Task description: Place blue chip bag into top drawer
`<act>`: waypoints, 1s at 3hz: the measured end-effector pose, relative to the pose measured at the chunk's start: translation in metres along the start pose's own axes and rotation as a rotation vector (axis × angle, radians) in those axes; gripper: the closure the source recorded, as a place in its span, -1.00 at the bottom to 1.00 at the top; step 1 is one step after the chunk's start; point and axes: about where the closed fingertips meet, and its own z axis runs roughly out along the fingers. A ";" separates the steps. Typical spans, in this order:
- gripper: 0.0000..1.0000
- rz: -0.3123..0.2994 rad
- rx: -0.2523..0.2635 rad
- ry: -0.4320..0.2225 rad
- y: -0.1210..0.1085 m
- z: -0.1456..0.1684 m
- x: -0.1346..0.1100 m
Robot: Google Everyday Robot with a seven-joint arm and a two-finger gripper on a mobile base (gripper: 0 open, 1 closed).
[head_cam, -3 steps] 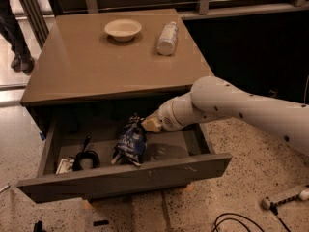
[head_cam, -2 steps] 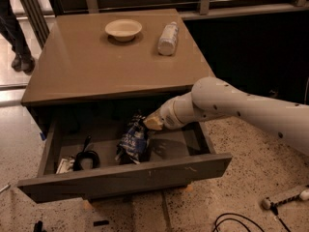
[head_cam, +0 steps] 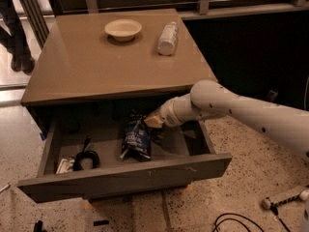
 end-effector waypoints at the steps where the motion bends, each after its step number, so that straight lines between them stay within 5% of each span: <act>1: 0.53 0.000 0.000 0.000 0.000 0.000 0.000; 3: -0.40 0.000 0.000 0.000 0.000 0.000 0.000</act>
Offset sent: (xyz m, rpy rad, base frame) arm 0.0001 0.0000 -0.0001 0.0002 0.0001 -0.0001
